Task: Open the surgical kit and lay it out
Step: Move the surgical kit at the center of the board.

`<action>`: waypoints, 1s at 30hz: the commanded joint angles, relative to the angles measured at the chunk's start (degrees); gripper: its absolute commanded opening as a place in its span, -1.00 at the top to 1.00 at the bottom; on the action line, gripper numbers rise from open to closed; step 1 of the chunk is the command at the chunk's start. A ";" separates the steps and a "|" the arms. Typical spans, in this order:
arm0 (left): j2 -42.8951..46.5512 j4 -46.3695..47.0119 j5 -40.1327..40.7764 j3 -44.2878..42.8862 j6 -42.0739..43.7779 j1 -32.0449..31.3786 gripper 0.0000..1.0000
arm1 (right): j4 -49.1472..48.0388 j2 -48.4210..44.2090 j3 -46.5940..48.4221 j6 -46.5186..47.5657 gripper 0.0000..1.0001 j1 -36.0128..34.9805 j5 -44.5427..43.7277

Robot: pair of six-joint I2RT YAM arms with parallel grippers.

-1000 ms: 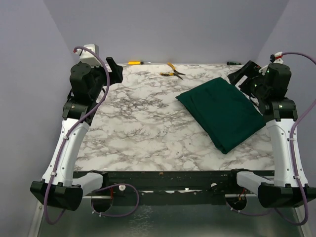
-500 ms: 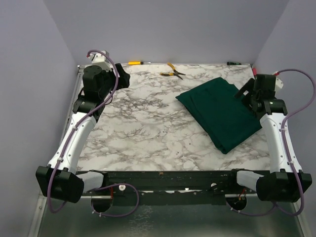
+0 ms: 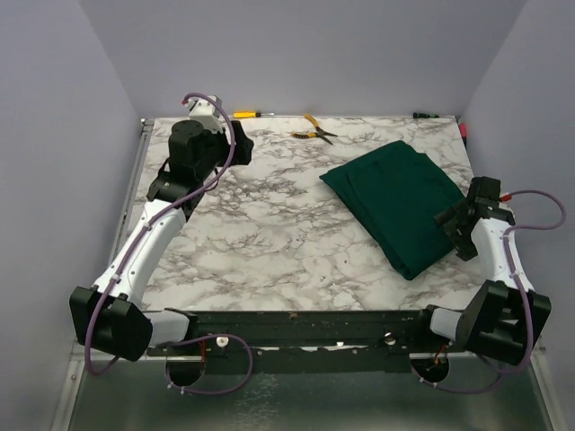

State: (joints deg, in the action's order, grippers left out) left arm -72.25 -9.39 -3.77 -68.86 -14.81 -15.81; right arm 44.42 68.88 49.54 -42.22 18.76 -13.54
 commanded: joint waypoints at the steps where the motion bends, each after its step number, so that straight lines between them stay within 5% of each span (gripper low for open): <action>1: -1.80 1.52 0.72 -0.53 2.40 -2.14 -0.71 | -8.10 4.44 -0.80 0.60 -0.80 0.33 7.51; 8: -4.81 2.34 -1.17 -1.59 2.32 -4.25 -0.72 | -13.17 12.12 -0.51 2.51 -0.56 0.31 11.99; 19: -8.20 2.80 2.60 -4.21 3.31 -4.69 -0.72 | -17.98 18.87 1.44 8.11 0.57 -3.18 16.00; 30: -10.42 2.80 12.87 -3.79 1.28 -4.67 -0.71 | -22.42 26.89 9.65 19.28 0.67 -22.44 16.35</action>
State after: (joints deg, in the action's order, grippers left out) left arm -81.43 -7.38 3.07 -71.68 -12.73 -20.34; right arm 26.98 92.82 56.69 -31.88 3.95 -3.73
